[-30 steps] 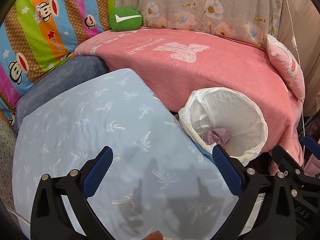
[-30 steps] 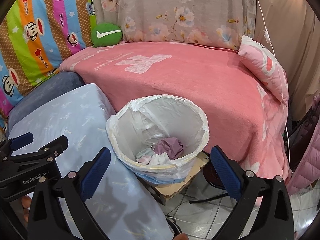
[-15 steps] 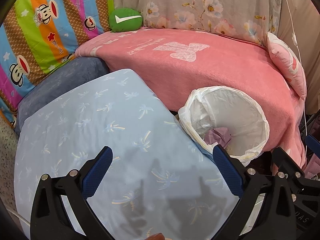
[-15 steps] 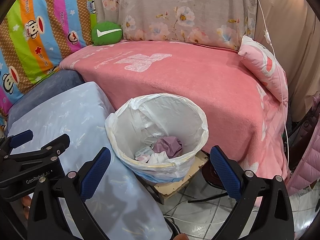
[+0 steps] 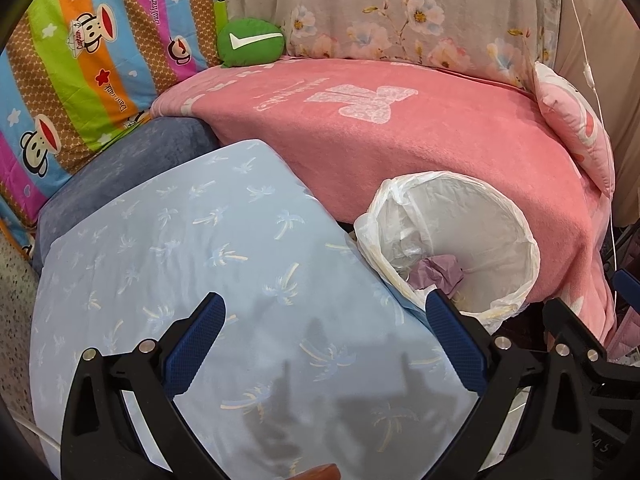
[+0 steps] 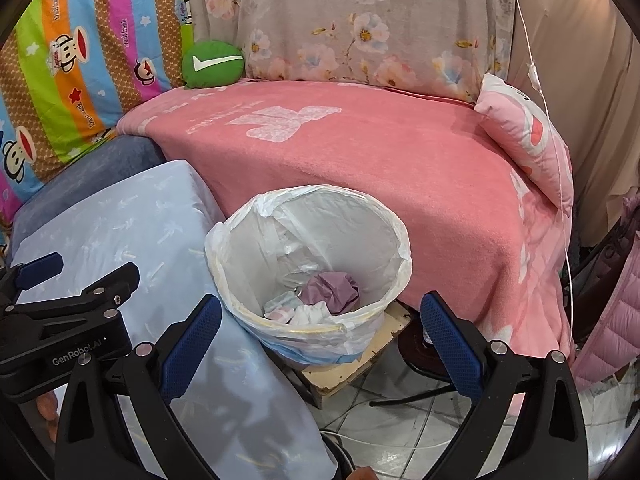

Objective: Collect trash

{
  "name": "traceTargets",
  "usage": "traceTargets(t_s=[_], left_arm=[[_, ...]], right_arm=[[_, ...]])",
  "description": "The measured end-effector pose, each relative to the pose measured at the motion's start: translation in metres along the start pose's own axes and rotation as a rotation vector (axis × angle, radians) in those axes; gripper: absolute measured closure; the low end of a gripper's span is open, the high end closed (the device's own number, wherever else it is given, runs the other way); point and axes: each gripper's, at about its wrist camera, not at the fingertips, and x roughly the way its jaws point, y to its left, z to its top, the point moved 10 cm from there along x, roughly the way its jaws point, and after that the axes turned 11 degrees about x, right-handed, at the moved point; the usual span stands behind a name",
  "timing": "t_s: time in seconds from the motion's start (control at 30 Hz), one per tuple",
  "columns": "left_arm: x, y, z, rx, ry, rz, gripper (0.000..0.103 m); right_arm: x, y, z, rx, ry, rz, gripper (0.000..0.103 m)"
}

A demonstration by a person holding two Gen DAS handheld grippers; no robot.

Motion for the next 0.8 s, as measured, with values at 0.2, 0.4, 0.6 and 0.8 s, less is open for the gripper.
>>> traceTargets(t_s=[0.2,0.4,0.6,0.8], left_arm=[[0.002,-0.001,-0.001,-0.007,0.006,-0.005,0.007],[0.003,-0.002,-0.001,-0.008,0.009,0.006,0.007],[0.006,-0.001,0.000,-0.021,0.017,0.016,0.007],[0.008,-0.001,0.001,-0.025,0.022,0.017,0.007]], right_arm=[[0.002,-0.004,-0.001,0.003,0.005,-0.009,0.006],[0.004,-0.005,-0.001,0.000,0.010,-0.010,0.006],[0.008,-0.006,0.000,-0.002,0.014,-0.012,0.006],[0.014,-0.006,-0.001,-0.002,0.025,-0.018,0.006]])
